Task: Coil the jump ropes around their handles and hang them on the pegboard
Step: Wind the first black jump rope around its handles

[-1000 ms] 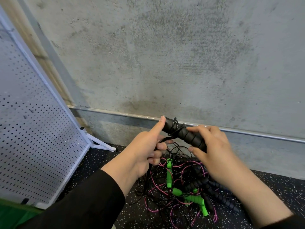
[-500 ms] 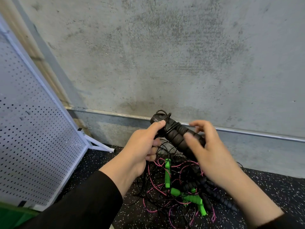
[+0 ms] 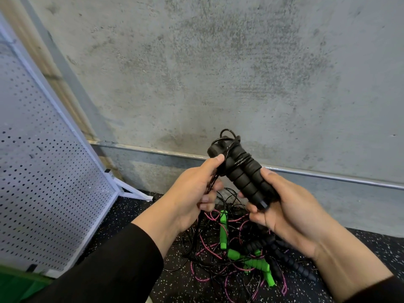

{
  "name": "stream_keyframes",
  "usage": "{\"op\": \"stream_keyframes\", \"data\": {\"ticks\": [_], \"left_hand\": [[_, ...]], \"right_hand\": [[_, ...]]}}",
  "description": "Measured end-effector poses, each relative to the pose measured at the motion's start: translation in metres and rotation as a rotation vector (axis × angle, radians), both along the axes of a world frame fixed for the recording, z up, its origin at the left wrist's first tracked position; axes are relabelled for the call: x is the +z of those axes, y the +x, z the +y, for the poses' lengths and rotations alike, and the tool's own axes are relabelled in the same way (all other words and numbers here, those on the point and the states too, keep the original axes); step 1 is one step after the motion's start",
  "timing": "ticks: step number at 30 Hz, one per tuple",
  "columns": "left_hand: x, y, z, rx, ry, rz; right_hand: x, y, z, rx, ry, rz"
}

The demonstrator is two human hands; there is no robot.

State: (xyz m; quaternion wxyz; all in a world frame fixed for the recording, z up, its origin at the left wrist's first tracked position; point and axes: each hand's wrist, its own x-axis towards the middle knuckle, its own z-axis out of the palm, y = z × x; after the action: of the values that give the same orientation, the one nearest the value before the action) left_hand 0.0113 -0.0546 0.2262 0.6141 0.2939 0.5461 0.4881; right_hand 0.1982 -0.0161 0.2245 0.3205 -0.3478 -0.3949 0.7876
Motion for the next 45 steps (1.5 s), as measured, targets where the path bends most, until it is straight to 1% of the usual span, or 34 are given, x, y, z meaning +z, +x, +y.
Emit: {"op": "stream_keyframes", "data": {"ticks": [2,3,10,13,15,19,22,24,29,30,31,33,35,36,37,38,39,40,42,45], "left_hand": [[0.001,0.000,0.000,-0.009,-0.024,0.015],[0.001,0.000,0.000,-0.018,-0.037,0.029],[0.003,-0.003,-0.002,-0.099,-0.111,0.139],[0.003,0.000,-0.003,-0.071,-0.118,0.124],[0.001,0.000,-0.002,-0.043,-0.125,0.097],[-0.002,0.002,-0.001,-0.048,-0.136,0.043],[-0.006,0.003,-0.001,-0.042,-0.137,0.010],[-0.008,0.003,-0.001,-0.011,-0.147,-0.014],[-0.012,0.007,-0.002,0.127,-0.161,-0.043],[-0.013,0.006,-0.001,0.142,-0.148,-0.043],[-0.012,0.005,0.000,0.148,-0.127,-0.038],[-0.011,0.005,0.003,0.135,-0.076,-0.030],[-0.008,0.006,0.003,0.107,-0.031,-0.053],[-0.006,0.007,0.002,0.094,-0.008,-0.065],[-0.005,0.008,0.001,0.080,0.016,-0.068],[-0.004,0.008,0.001,0.067,0.039,-0.065],[-0.003,0.008,0.000,0.059,0.055,-0.059],[-0.003,0.007,0.000,0.056,0.061,-0.052],[-0.004,0.006,0.000,0.060,0.053,-0.051],[-0.003,0.004,0.000,0.024,0.047,-0.060]], "right_hand": [[-0.003,-0.002,0.000,-0.059,0.171,-0.111],[-0.004,-0.002,0.000,-0.083,0.224,-0.162],[-0.004,0.002,0.001,-0.196,0.504,-0.388],[-0.008,0.007,0.009,-0.148,0.699,-0.624],[-0.014,0.004,0.010,-0.097,0.798,-0.730],[-0.029,-0.001,0.010,-0.098,0.977,-0.928],[-0.029,-0.006,0.003,-0.091,1.104,-1.020],[-0.029,-0.009,-0.002,-0.066,1.154,-1.069],[-0.029,-0.012,-0.007,-0.009,1.231,-1.066],[-0.028,-0.011,-0.008,0.023,1.204,-1.048],[-0.027,-0.011,-0.009,0.043,1.142,-0.989],[-0.023,-0.010,-0.008,-0.024,0.909,-0.783],[-0.016,-0.010,-0.007,-0.158,0.628,-0.608],[-0.011,-0.010,-0.007,-0.191,0.436,-0.501],[-0.006,-0.010,-0.007,-0.177,0.229,-0.355],[-0.002,-0.009,-0.008,-0.116,0.051,-0.223],[0.001,-0.007,-0.008,-0.033,-0.074,-0.135],[0.003,-0.004,-0.008,0.051,-0.152,-0.076],[0.003,-0.001,-0.007,0.173,-0.238,0.022],[0.002,-0.002,-0.005,0.189,-0.244,0.120]]}}
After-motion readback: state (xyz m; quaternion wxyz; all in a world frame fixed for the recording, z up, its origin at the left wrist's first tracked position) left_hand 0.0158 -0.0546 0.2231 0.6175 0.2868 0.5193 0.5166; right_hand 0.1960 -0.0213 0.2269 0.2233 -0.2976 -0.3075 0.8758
